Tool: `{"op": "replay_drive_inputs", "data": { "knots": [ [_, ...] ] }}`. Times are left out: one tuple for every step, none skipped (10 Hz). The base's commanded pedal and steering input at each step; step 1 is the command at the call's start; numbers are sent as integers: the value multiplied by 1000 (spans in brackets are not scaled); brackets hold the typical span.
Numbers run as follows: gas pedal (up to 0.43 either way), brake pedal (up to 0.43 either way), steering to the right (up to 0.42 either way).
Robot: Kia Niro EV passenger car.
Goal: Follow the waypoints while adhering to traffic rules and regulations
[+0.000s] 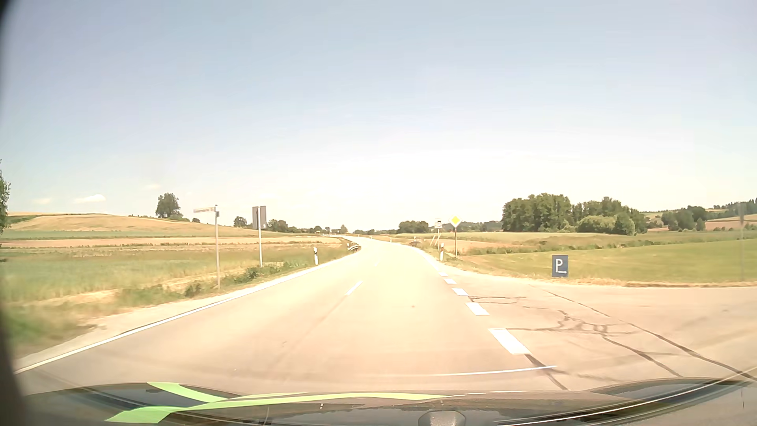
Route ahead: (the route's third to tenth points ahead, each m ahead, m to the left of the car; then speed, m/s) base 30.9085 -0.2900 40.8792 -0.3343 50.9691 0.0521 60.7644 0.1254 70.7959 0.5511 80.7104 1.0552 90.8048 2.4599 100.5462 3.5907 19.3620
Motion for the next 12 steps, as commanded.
{"op": "replay_drive_inputs", "data": {
  "knots": [
    [197, 0, -2],
    [240, 0, -2],
    [268, 0, -2],
    [280, 0, -2],
    [280, 0, -2],
    [280, 0, -2],
    [248, 0, -2],
    [220, 0, -2],
    [220, 0, -2],
    [220, 0, -2],
    [220, 0, -2],
    [228, 0, -2]
  ]
}}
